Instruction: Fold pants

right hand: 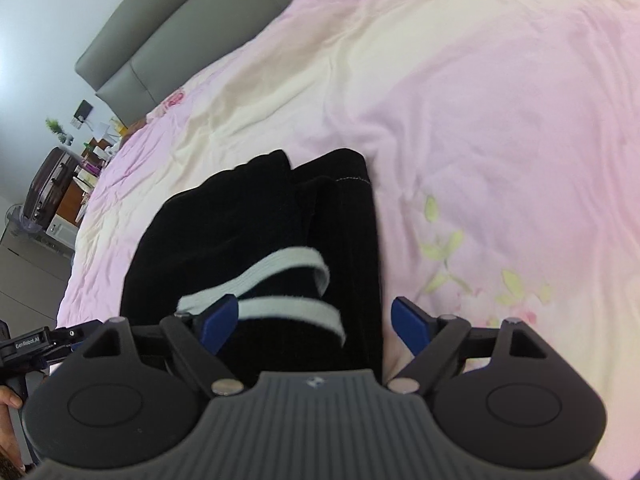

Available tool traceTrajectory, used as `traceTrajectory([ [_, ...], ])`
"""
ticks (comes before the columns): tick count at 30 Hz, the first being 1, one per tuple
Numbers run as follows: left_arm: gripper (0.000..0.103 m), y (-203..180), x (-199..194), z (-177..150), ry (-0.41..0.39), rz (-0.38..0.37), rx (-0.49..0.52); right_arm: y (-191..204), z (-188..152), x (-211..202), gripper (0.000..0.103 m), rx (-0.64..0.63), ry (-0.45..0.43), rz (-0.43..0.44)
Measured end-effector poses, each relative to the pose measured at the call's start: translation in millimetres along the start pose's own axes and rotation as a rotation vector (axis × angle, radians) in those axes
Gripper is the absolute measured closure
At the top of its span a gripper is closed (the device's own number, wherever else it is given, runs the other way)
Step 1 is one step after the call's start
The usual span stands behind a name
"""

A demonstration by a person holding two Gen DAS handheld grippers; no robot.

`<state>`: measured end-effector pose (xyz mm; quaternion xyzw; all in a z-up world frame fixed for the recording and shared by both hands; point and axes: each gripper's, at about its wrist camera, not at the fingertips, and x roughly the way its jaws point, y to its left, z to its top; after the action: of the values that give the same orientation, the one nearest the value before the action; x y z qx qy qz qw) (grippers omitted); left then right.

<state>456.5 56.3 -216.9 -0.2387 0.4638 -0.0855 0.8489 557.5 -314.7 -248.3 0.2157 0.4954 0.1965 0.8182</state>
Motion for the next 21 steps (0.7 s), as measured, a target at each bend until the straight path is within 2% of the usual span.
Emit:
traceTrajectory([
  [3, 0.030, 5.8, 16.4, 7.6, 0.020, -0.014, 0.004, -9.3, 9.6, 22.6, 0.019, 0.010, 0.039, 0.010],
  [8, 0.023, 16.3, 37.2, 14.6, 0.042, -0.099, -0.015, -19.5, 17.3, 48.4, 0.019, 0.019, 0.076, 0.075],
  [14, 0.034, 25.3, 53.8, 13.5, 0.050, -0.134, -0.039, -34.2, 16.3, 74.3, 0.021, 0.068, 0.091, 0.145],
  [16, 0.038, 22.5, 54.7, 13.0, 0.046, -0.112, -0.035, -36.3, 13.7, 78.2, 0.027, 0.107, 0.080, 0.159],
  [17, 0.040, 19.6, 54.3, 13.1, 0.046, -0.100, -0.028, -33.7, 13.2, 78.6, 0.028, 0.100, 0.077, 0.151],
  [19, 0.044, 12.1, 51.0, 14.5, 0.048, -0.076, -0.011, -25.7, 13.7, 75.6, 0.040, 0.066, 0.072, 0.129],
  [21, 0.047, 5.2, 46.6, 15.2, 0.048, -0.053, 0.008, -16.3, 15.2, 68.4, 0.047, 0.030, 0.069, 0.106],
])
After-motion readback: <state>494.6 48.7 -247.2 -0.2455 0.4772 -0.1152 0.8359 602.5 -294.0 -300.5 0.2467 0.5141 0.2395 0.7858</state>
